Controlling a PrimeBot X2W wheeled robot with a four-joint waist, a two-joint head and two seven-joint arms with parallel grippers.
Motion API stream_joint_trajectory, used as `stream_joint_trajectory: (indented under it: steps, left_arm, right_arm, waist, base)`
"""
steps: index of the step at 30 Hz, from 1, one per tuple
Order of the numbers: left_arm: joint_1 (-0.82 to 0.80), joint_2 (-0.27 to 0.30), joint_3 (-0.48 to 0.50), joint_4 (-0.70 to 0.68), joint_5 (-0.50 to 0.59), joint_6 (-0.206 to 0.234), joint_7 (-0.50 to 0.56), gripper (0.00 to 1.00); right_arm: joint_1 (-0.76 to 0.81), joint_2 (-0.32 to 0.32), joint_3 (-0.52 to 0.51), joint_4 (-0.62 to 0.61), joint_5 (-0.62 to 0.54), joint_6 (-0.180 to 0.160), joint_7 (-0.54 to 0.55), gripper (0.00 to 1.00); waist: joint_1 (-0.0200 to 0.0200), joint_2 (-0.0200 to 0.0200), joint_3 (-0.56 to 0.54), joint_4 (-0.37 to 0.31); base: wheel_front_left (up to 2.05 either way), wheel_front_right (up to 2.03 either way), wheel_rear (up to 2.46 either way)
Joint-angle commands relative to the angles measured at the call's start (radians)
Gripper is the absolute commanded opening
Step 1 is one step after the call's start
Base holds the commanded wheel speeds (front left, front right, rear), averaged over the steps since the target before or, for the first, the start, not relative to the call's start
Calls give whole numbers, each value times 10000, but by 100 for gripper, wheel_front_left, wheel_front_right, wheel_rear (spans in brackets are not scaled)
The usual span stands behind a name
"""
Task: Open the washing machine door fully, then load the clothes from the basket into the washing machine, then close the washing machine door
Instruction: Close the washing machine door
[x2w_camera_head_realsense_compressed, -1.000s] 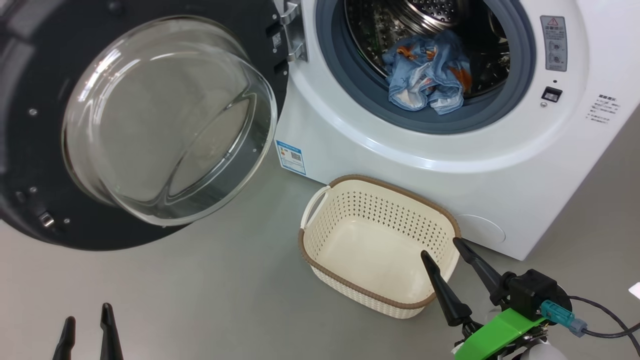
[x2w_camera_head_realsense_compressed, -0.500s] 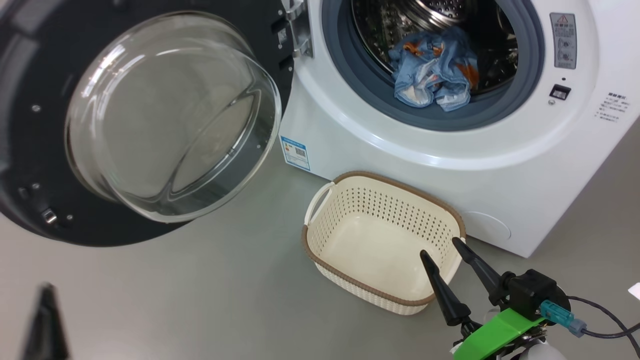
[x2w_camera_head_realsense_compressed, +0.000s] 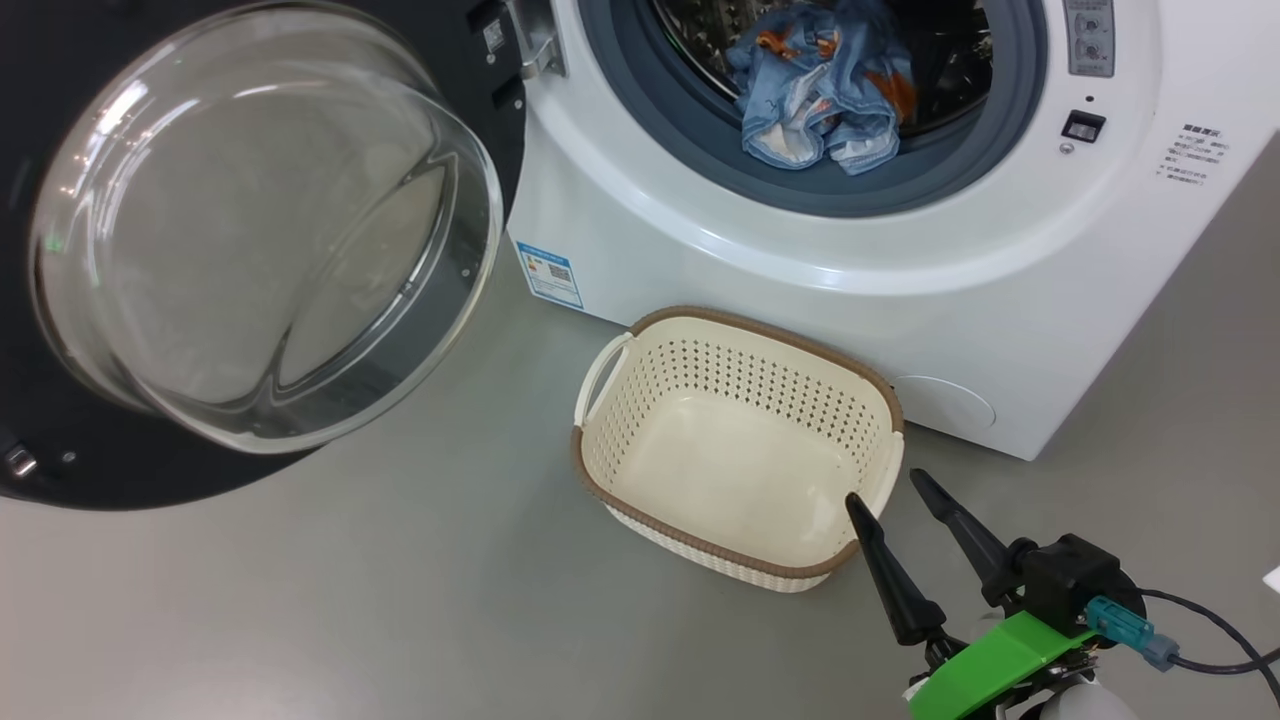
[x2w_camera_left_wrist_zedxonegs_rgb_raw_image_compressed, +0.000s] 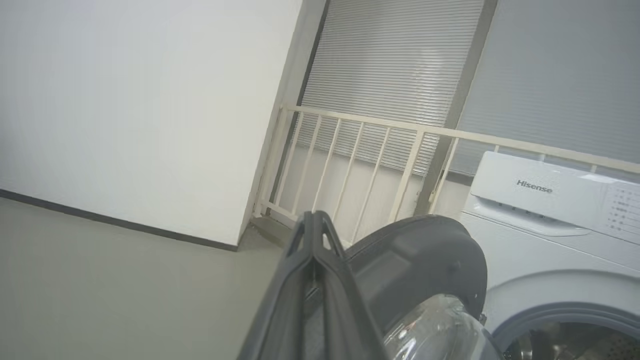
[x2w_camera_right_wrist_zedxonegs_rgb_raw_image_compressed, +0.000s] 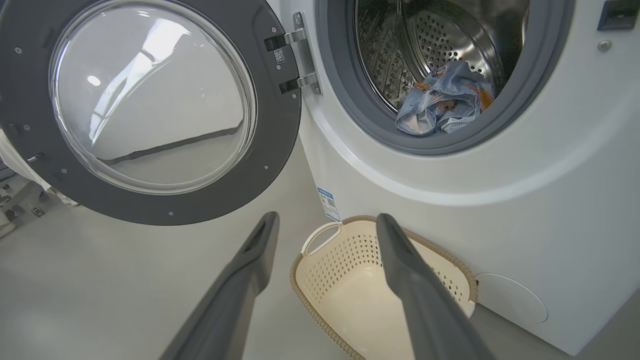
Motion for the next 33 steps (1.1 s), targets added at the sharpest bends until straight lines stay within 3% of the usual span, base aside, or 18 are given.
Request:
stream_joint_trajectory:
  steps: [1, 5, 10, 17, 24, 33]
  left_arm:
    - [-671, 1050, 246, 340, -785, 15, 80, 0]
    - [-1868, 2273, -172, 2098, -3245, 15, 1001, 0]
    - [-2791, 3188, -714, 3699, -4644, 15, 2299, 0]
    - [-3612, 3746, -1487, 4962, -5511, 15, 3895, 0]
    - [-4110, 3865, -2253, 5523, -6195, 15, 5769, 0]
    - [-4421, 3810, -2346, 6028, -6409, 15, 6047, 0]
  right_arm:
    - [-330, 51, 222, -243, -50, 16, -120, 100]
    - [-349, 36, 206, -250, -67, 16, -120, 100]
    - [-340, -11, 252, -262, -75, 16, -120, 100]
    - [-303, -110, 317, -270, -99, 16, -120, 100]
    - [-394, -228, 409, -303, -167, 16, -120, 100]
    - [-673, -336, 581, -338, -277, 16, -120, 100]
  waist:
    - [0, 0, 63, -93]
    - [0, 0, 106, -171]
    - [0, 0, 134, -241]
    - [0, 0, 176, -303]
    - [0, 0, 444, -441]
    - [0, 0, 869, -660]
  base:
    - [0, 0, 0]
    - [0, 0, 0]
    - [0, 0, 0]
    - [0, 0, 0]
    - [0, 0, 0]
    - [0, 0, 0]
